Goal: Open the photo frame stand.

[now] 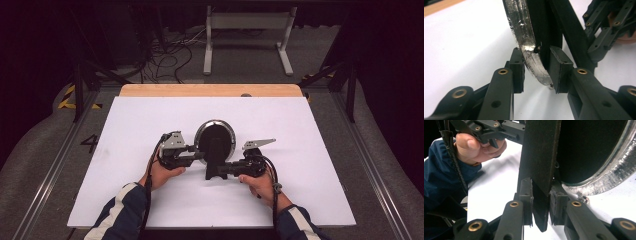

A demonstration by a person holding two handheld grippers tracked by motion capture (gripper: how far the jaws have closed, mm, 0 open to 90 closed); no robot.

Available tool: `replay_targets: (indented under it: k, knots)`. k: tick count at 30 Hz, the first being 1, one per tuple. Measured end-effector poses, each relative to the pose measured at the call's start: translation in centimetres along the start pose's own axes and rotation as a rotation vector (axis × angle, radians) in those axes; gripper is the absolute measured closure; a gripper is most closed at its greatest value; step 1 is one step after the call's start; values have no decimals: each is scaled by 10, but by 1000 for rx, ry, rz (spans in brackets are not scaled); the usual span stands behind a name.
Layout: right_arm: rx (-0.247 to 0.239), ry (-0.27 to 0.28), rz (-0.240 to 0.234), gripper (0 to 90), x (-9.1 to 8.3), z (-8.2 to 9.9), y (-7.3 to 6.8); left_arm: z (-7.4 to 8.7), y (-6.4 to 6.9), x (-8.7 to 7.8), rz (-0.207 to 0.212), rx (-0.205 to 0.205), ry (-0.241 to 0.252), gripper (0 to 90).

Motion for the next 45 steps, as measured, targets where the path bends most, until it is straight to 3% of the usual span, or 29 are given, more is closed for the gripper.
replay_targets:
  k: [5,9,29,45]
  knots:
    - [-7,5,-3,759,-1,-2,-3,-3,-3,-2,-41,22,17,701]
    - [-16,4,-2,755,-1,-3,-4,-3,-5,-3,-37,24,39,723]
    - [-27,-8,12,743,-3,-4,-6,-6,-10,-2,-98,64,56,733]
    - [-25,-26,43,733,-4,-3,-3,-10,-13,4,-185,133,72,722]
Point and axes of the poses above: each handheld gripper's, and its own axes: x roughly forward along the jaws, z roughly out of its underside, y roughly to its right, the point moved 10 cm from there along x, roughly forward along the jaws, and after that the axes turned 9 degrees about -x, right-handed, at the moved point
